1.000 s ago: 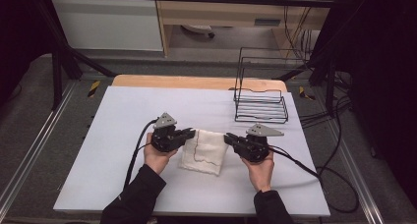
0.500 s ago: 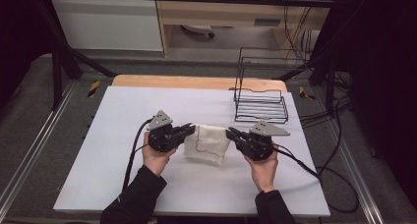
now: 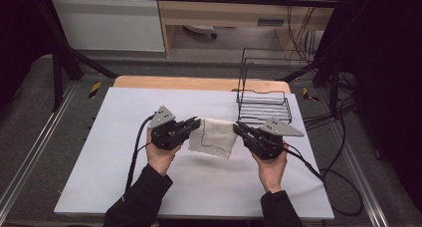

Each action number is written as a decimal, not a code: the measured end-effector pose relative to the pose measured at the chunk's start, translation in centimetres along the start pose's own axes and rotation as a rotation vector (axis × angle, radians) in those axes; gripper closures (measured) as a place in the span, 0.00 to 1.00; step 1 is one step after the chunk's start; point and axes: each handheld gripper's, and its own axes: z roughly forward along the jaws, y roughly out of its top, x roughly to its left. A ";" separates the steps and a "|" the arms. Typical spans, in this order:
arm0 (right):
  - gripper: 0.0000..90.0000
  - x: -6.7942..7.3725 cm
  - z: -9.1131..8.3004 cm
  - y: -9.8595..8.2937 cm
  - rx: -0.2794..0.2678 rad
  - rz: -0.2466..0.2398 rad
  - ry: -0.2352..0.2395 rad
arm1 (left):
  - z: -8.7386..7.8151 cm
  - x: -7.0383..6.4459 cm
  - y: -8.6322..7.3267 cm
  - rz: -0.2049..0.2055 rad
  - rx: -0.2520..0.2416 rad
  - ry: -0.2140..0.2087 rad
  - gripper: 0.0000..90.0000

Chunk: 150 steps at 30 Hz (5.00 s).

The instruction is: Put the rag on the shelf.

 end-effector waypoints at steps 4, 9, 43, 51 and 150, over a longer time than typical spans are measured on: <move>0.90 0.0 -0.2 0.6 -0.021 -0.009 -0.008 | -0.1 -0.3 0.7 0.005 -0.025 0.001 0.92; 0.90 0.0 -0.5 1.5 -0.057 -0.014 -0.021 | -0.2 -0.6 1.4 0.015 -0.052 0.008 0.92; 0.91 -1.2 -2.2 7.1 -0.214 -0.053 -0.111 | 1.0 -2.5 7.9 0.060 -0.226 0.020 0.92; 0.91 -1.7 -2.7 8.5 -0.234 -0.068 -0.134 | 1.6 -3.0 9.1 0.072 -0.244 0.022 0.92; 0.91 -13.5 -0.9 19.6 -0.322 -0.050 -0.295 | 13.5 -2.5 22.0 0.130 -0.306 0.101 0.92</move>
